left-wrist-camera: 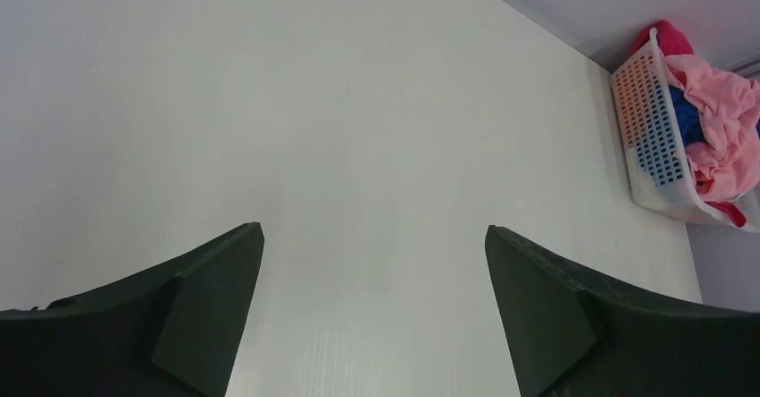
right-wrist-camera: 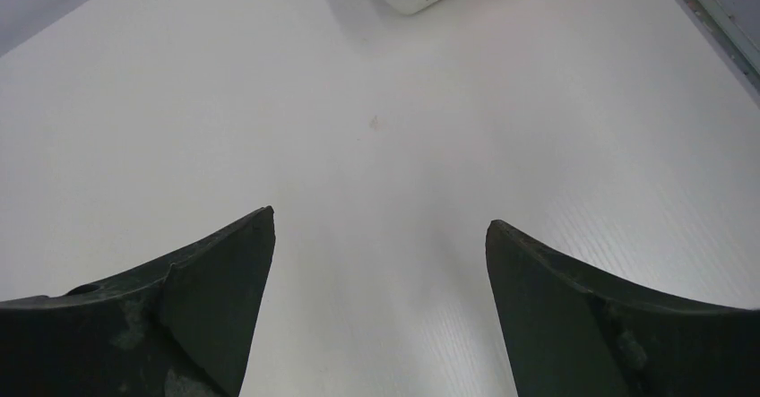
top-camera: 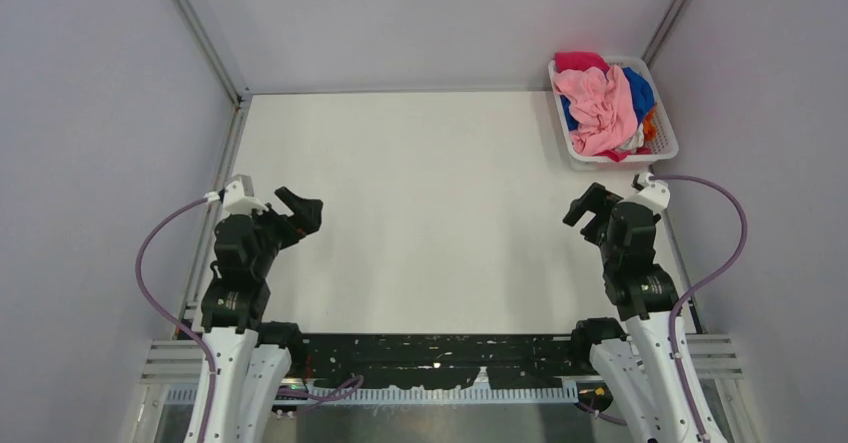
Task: Fold and stack the t-shirts
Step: Grab crumpled tshirt from bin with the right arm
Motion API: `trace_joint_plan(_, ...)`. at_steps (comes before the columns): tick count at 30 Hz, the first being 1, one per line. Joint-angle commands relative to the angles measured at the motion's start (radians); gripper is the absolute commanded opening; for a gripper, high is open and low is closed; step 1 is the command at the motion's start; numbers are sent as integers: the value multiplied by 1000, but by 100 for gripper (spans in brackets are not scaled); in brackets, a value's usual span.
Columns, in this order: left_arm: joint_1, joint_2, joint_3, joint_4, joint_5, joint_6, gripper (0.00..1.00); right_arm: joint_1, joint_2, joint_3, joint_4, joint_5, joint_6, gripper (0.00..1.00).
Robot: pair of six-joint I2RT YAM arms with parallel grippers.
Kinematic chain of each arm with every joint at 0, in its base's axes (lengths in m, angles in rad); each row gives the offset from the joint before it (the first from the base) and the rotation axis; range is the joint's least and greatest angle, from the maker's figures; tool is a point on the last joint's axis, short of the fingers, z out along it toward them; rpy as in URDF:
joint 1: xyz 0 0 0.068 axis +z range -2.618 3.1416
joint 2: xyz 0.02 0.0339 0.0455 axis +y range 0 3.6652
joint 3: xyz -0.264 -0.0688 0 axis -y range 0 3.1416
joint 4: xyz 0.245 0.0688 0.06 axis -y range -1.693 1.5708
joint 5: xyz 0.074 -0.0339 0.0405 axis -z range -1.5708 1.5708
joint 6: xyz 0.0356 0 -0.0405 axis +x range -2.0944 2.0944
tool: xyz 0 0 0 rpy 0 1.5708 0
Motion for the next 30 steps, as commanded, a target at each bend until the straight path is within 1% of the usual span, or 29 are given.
trace_joint_plan(1,1,-7,-18,53,41,-2,99,-2,9,79,39,24,-11,95)
trace_joint_plan(5,1,15,4,45,24,-1,99,-3,12,62,154,-55,-73,95)
trace_joint_plan(8,1,45,20,50,26,1,99,-2,57,79,199,-39,-90,96)
trace_joint_plan(11,1,81,38,53,21,5,99,-2,146,164,205,-17,-107,95)
trace_joint_plan(15,1,120,61,53,-10,13,99,-3,353,327,199,-26,-171,95)
trace_joint_plan(18,1,136,73,66,-27,25,99,-9,565,505,170,-20,-214,96)
trace_joint_plan(22,1,151,83,70,-42,31,99,-27,786,697,160,-35,-241,95)
trace_joint_plan(23,1,153,85,70,-45,35,99,-41,819,729,160,-37,-256,95)
trace_joint_plan(25,1,155,85,67,-50,39,99,-63,951,817,164,-38,-279,95)
trace_joint_plan(26,1,157,84,67,-51,38,99,-97,985,881,162,-39,-284,95)
trace_joint_plan(27,1,158,82,70,-51,37,99,-108,1057,950,148,-42,-290,96)
trace_joint_plan(30,1,167,80,83,-51,36,99,-131,1189,1082,104,-42,-311,97)
